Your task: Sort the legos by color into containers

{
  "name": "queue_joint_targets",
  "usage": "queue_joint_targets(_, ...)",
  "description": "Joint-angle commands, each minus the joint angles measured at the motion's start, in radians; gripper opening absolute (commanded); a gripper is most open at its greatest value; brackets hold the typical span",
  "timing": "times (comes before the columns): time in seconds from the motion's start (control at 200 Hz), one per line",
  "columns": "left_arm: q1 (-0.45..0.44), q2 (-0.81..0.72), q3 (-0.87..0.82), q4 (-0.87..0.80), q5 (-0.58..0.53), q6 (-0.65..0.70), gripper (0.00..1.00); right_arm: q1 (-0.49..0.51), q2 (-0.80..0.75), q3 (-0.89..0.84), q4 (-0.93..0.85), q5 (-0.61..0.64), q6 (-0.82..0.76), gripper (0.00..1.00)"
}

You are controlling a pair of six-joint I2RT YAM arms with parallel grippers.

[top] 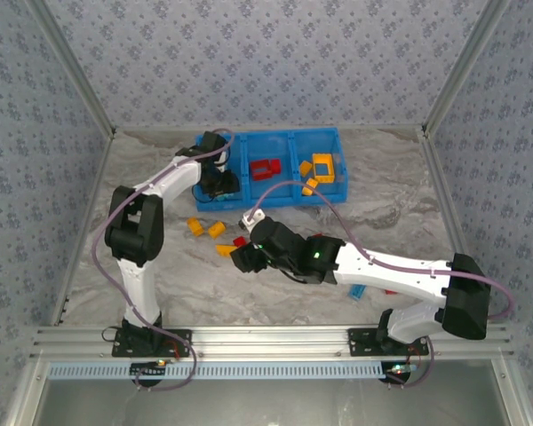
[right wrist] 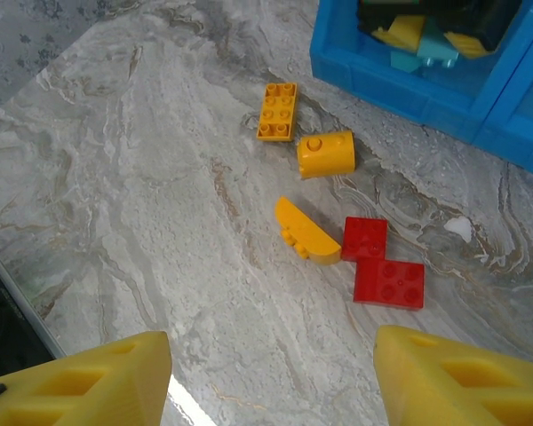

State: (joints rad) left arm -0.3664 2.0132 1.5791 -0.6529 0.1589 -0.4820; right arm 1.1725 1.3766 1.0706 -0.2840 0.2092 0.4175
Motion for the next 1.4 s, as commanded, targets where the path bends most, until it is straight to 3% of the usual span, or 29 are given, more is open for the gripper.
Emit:
queue_joint_targets(0.0,0.007,-0.004,0.013,0.01,0.047,-0.023,0.53,0.006,0.006,0.032,0.0,0.042,-0.012,0.65)
queue_joint_targets(0.14,0.007,-0.064,-0.013,0.017,0.043,-0.03,0.63,0.0,0.005,0.034,-0.024,0.069,-0.016,0.66)
queue_joint_targets(0.47,0.005,-0.351,-0.032,-0.053,-0.017,-0.046,0.64,-0.071,-0.04,0.064,-0.106,0.102,-0.093,0.68)
queue_joint_targets(0.62,0.001,-0.562,-0.116,-0.058,-0.036,-0.017,0.64,-0.142,-0.04,0.074,-0.187,0.026,-0.18,0.75)
queue_joint_targets(0.794,-0.006,-0.828,-0.237,-0.077,0.048,0.069,0.65,-0.218,-0.018,0.094,-0.312,-0.042,-0.29,0.8)
queue_joint_targets(0.904,-0.011,-0.996,-0.326,-0.103,0.129,0.109,0.66,-0.213,0.002,0.099,-0.342,-0.111,-0.359,0.82)
queue_joint_targets(1.094,-0.014,-1.275,-0.49,-0.177,0.163,0.074,0.66,-0.141,0.207,0.208,-0.327,-0.199,-0.475,0.8)
queue_joint_targets(1.294,-0.014,-1.547,-0.609,-0.328,-0.023,-0.048,0.67,-0.125,0.5,0.445,-0.402,-0.21,-0.56,0.76)
queue_joint_targets(1.399,-0.014,-1.638,-0.649,-0.375,-0.047,-0.082,0.68,-0.12,0.634,0.567,-0.448,-0.194,-0.586,0.76)
